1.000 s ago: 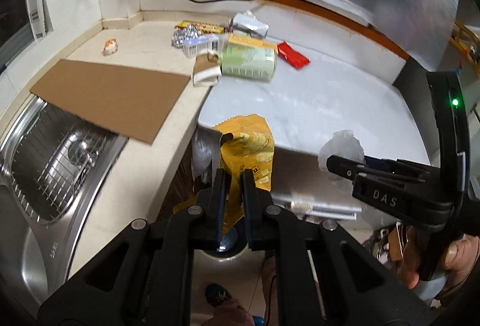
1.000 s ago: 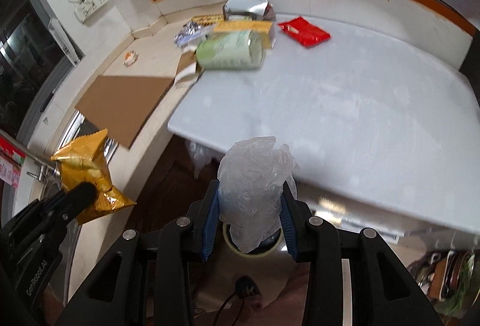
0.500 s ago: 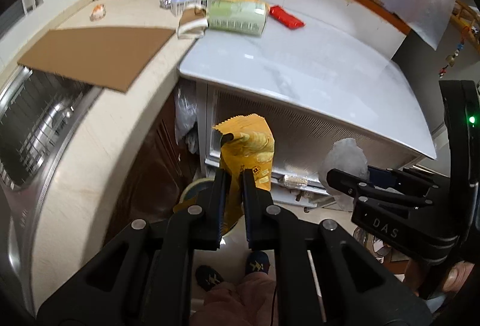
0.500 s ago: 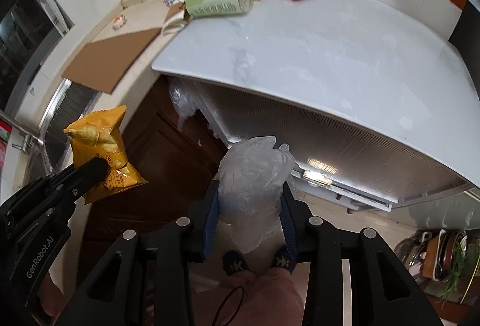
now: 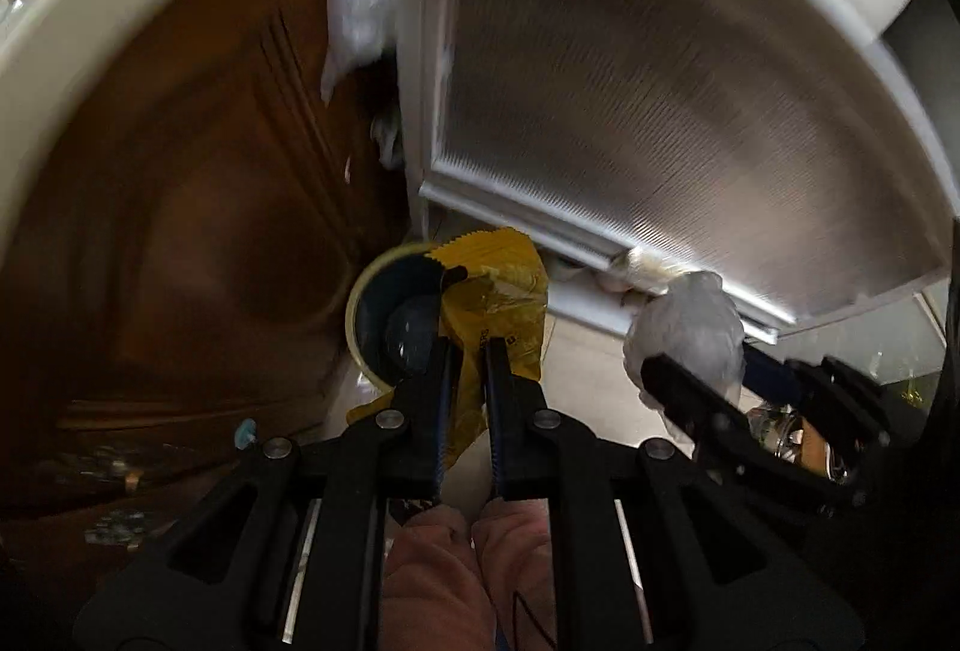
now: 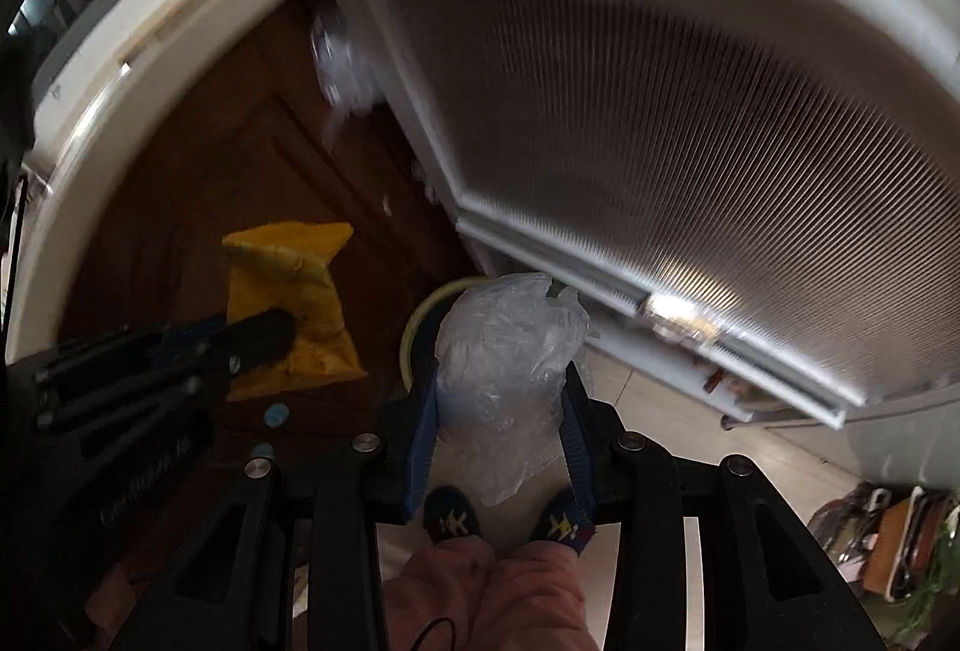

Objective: Collect trash
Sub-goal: 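Carry the plastic bag and yellow wrapper down over the floor trash bin, then open both tools to drop the bag and wrapper into the bin, then raise both tools back up toward the table, then grasp the green milk tea cup with the right tool while the left grasps the brown paper bag, then carry the milk tea cup and paper bag down over the trash bin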

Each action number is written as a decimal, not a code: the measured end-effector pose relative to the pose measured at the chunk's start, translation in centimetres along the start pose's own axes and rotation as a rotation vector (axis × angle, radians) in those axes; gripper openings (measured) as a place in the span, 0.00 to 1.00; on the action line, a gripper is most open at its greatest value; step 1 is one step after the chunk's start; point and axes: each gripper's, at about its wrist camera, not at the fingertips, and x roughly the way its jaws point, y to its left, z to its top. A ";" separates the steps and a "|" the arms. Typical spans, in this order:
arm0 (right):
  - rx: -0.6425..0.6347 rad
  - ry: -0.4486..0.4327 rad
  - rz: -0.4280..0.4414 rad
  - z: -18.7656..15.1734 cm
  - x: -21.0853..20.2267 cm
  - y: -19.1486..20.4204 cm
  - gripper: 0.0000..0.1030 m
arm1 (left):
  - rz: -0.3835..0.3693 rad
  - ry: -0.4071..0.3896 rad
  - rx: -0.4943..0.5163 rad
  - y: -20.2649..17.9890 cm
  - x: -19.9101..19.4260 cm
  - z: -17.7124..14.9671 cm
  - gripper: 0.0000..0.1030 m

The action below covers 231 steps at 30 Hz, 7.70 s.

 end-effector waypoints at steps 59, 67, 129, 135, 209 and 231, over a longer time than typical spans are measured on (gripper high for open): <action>0.172 0.046 0.026 -0.8 8.2 -2.9 0.66 | 0.026 0.118 0.154 -1.7 1.5 3.2 0.66; 0.186 -0.087 0.012 2.2 -6.0 -2.7 0.66 | -0.043 -0.057 0.210 -2.9 -11.9 7.4 0.66; -0.791 -0.100 0.020 39.3 -2.1 5.0 0.68 | 0.206 -0.168 -0.053 3.0 -11.8 34.4 0.68; -0.750 -0.076 0.062 39.8 -1.2 3.8 0.65 | 0.187 -0.134 -0.058 3.0 -10.1 35.5 0.68; 0.117 -0.078 0.123 5.4 -9.5 5.0 0.64 | -0.064 -0.018 0.227 1.4 -13.3 8.4 0.45; 0.257 0.208 0.083 -1.5 16.9 -1.5 0.65 | 0.029 0.205 0.070 3.0 14.1 4.2 0.45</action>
